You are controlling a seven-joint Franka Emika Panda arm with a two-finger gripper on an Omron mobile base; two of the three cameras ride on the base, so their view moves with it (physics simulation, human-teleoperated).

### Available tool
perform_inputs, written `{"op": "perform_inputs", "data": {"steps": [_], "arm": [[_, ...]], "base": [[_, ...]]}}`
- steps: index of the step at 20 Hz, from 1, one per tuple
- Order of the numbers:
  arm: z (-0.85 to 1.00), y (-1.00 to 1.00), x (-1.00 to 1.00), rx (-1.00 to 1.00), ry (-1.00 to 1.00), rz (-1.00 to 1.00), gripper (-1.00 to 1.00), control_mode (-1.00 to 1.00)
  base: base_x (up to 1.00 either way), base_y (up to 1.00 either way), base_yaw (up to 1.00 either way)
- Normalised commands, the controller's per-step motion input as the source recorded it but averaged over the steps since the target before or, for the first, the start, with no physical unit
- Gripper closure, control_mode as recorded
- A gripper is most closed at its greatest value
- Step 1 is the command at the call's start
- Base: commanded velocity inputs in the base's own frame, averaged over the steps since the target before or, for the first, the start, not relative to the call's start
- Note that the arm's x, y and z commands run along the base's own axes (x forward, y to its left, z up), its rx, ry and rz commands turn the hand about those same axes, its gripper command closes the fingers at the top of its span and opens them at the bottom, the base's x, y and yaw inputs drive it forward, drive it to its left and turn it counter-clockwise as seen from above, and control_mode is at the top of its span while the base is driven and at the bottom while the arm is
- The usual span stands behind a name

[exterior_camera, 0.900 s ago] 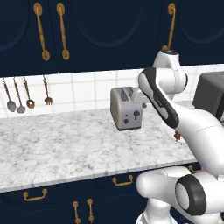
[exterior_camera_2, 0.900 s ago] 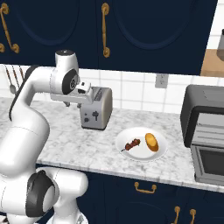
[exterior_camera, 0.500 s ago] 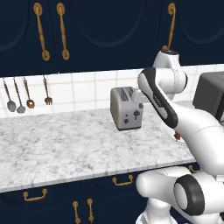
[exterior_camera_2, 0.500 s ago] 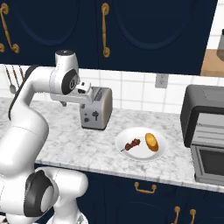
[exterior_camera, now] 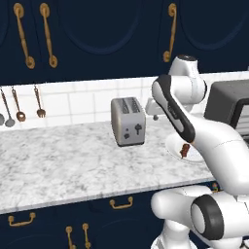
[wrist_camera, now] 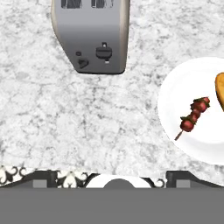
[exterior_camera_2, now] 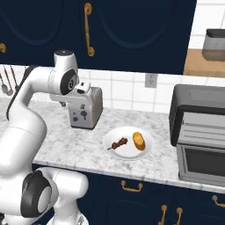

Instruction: Pick up the kebab skewer and baguette bread, and place them inside the toaster oven. Close the toaster oven door and start by setting the timer.

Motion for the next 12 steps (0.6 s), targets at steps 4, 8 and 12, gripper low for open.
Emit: {"op": "perform_inputs", "data": {"steps": [4, 8, 12], "arm": [[0.00, 0.00, 0.00, 0.00, 0.00, 0.00, -1.00, 1.00], [0.00, 0.00, 0.00, 0.00, 0.00, 0.00, -1.00, 1.00], [0.00, 0.00, 0.00, 0.00, 0.00, 0.00, -1.00, 1.00]], "base": [[0.00, -0.67, 0.00], [0.00, -0.68, 0.00], [0.00, -0.67, 0.00]]}}
